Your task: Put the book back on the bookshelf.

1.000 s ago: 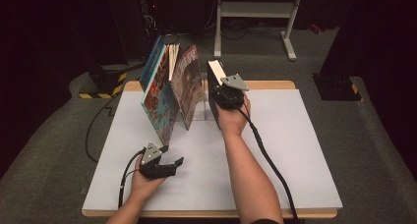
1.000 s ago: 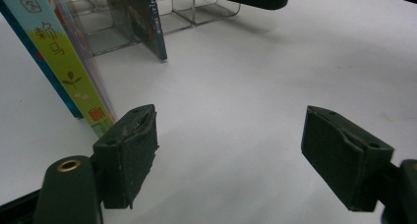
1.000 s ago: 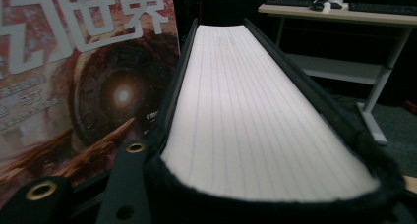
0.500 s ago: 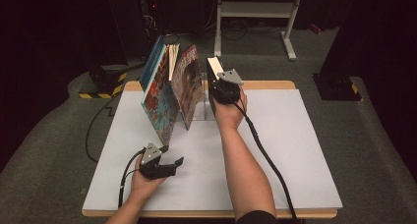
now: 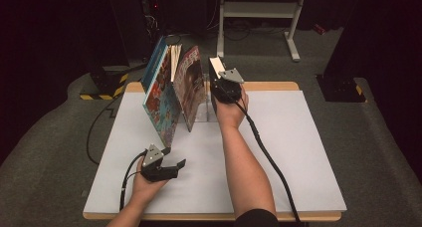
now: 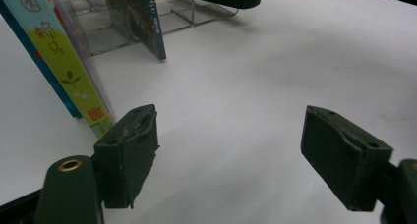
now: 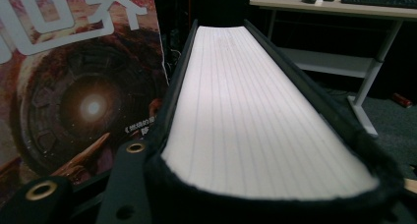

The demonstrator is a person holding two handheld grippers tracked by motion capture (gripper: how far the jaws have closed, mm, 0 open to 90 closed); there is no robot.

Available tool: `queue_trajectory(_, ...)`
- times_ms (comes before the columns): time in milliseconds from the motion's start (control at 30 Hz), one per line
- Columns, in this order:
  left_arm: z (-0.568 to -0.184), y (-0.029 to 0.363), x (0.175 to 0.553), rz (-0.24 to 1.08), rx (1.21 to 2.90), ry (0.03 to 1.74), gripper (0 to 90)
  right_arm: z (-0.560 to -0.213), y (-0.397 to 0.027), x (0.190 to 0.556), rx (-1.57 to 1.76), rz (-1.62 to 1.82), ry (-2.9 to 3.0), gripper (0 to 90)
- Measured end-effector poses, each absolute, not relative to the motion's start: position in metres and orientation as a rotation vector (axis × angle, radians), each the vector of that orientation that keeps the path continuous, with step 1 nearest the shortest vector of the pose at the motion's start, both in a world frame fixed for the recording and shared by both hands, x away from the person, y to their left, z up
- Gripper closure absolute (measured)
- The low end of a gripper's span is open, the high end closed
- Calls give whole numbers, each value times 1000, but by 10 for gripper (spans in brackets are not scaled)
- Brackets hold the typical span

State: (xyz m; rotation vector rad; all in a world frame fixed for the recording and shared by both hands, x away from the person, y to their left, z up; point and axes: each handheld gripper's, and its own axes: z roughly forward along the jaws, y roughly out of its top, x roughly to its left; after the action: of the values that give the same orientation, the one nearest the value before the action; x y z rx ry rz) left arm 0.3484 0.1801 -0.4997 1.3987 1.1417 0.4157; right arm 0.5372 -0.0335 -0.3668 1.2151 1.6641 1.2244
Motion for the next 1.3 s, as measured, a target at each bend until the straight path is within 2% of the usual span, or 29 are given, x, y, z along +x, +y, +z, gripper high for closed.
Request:
queue_trajectory(867,-500,181,348,418,1401,1137,220,-374,-30,548,1238,1209,1646,533)
queue_trajectory(1300,-500,180,348,424,1409,1132,221,-383,-34,536,1233,1220,1640,517)
